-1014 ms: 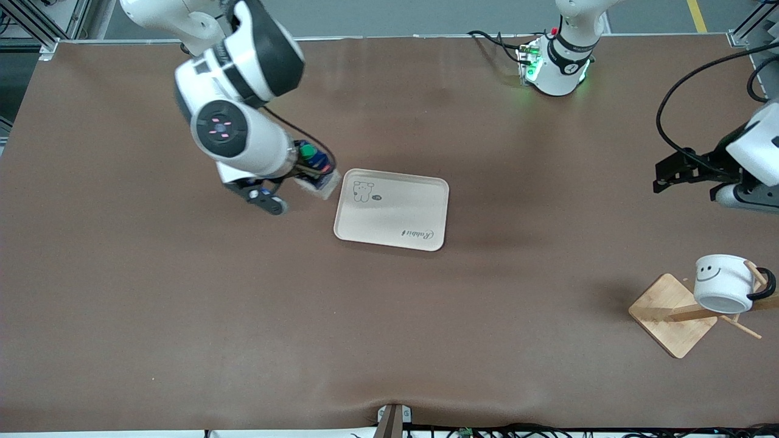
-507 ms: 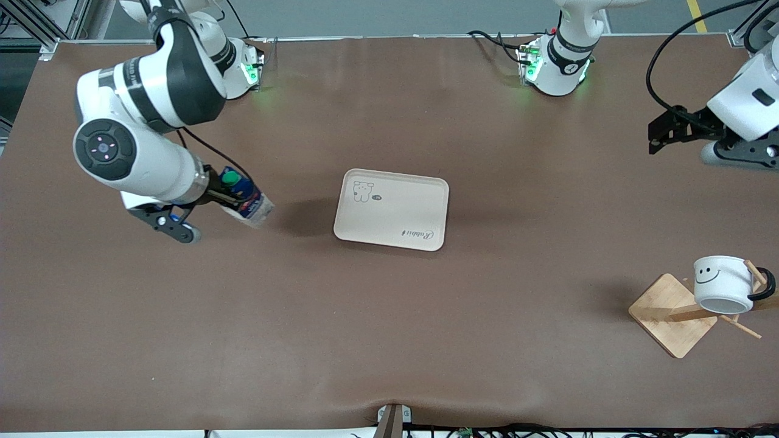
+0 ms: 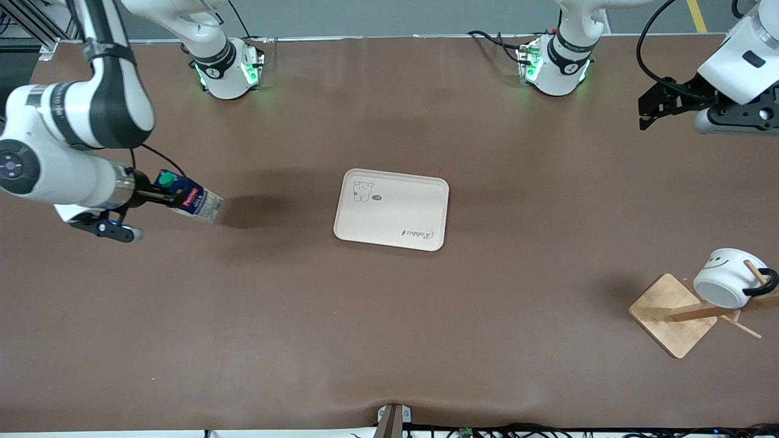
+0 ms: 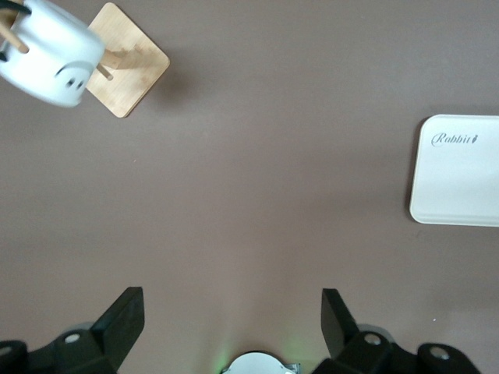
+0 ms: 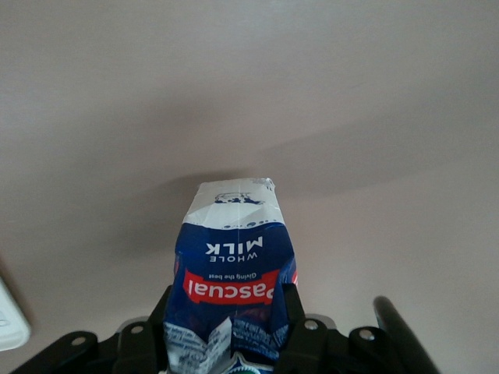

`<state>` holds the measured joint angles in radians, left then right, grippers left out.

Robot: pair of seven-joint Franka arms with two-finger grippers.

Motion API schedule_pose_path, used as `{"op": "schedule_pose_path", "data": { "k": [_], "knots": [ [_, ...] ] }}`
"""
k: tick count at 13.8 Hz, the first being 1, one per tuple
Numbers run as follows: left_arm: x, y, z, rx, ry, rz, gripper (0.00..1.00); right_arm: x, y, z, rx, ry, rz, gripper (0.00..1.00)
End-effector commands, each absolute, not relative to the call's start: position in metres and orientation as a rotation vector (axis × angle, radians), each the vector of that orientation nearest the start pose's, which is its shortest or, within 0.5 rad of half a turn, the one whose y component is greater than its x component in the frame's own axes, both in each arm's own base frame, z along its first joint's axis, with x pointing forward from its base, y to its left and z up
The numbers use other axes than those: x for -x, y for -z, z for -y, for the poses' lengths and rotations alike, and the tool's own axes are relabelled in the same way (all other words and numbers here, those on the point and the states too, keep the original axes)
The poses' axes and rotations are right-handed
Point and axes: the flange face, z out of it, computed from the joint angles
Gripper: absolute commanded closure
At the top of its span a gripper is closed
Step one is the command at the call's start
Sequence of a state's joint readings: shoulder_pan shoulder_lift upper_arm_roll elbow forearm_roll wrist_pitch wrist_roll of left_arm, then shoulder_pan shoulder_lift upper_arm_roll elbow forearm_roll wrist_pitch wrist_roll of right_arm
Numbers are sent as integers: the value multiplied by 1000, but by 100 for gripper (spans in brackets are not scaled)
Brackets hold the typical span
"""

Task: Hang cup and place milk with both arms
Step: 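Lift the milk carton off the tray and carry it aside, then lower the milk carton onto the table with the right gripper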

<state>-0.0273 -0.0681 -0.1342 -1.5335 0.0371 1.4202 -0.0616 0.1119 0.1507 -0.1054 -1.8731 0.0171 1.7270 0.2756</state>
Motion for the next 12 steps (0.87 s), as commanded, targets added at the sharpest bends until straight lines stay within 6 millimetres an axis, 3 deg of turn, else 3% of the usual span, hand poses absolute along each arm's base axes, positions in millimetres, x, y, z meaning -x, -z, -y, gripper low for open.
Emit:
{"op": "schedule_pose_path", "data": {
  "k": [1, 8, 10, 12],
  "knots": [
    [-509, -664, 79, 3109, -41, -94, 0, -544, -399, 18, 3110, -443, -385, 100],
    [-515, -655, 79, 3110, -58, -95, 0, -506, -343, 70, 3091, -377, -296, 100],
    [-516, -653, 75, 3110, -63, -97, 0, -504, -342, 71, 3088, -389, -300, 100],
    [-515, -642, 70, 3094, -98, -97, 0, -495, -333, 86, 3076, -414, -332, 100]
  ]
}}
